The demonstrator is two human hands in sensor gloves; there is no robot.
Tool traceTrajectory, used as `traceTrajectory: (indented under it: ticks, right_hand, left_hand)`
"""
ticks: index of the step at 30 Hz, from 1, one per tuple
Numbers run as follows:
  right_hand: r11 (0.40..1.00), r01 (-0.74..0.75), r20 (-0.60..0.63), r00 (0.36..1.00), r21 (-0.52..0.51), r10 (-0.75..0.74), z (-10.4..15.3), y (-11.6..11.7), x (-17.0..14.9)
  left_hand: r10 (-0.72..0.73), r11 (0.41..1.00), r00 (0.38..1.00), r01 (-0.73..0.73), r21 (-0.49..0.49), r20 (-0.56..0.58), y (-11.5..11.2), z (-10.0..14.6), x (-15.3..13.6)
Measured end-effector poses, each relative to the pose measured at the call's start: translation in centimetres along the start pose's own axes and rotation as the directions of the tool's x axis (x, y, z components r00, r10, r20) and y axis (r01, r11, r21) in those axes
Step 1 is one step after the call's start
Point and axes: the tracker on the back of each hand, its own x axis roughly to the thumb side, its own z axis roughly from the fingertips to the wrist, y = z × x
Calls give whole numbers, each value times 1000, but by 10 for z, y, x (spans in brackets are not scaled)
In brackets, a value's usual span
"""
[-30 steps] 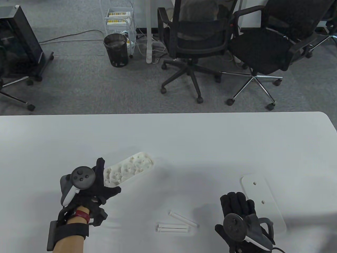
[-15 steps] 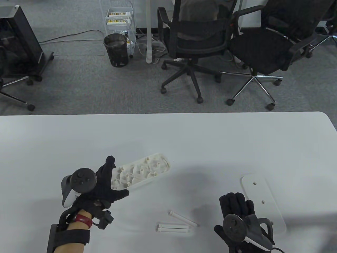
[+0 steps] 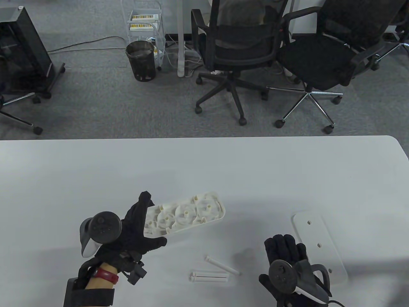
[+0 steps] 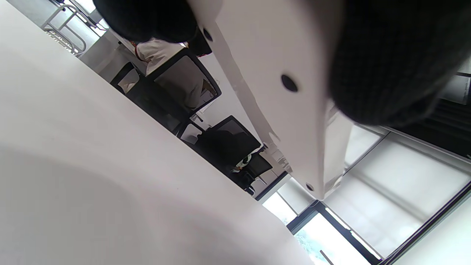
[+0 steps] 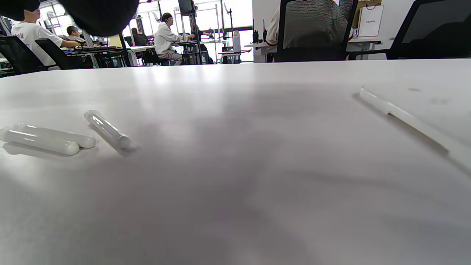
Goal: Fit Hanoi Tower parts together into a complete Hanoi Tower
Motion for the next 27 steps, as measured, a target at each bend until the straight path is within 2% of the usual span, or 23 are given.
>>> traceTrajectory:
  ticks: [4, 7, 9, 27]
  right_hand:
    - [1000, 0, 2, 1000, -4, 0, 0, 0, 1]
    - [1000, -4, 1, 1000, -1, 4, 0, 0, 1]
    - [1000, -2, -2, 1000, 9, 2, -1, 1, 0]
    - [1000, -7, -20, 1000, 10, 7, -3, 2, -2]
  left_hand:
    - [42, 999, 999, -43, 12, 28, -2, 3, 4]
    - [139, 989, 989, -141, 37, 43, -8, 8, -4]
    - [196, 980, 980, -196, 11, 35, -10, 7, -5]
    - [307, 952, 950, -307, -11, 62, -6, 12, -6]
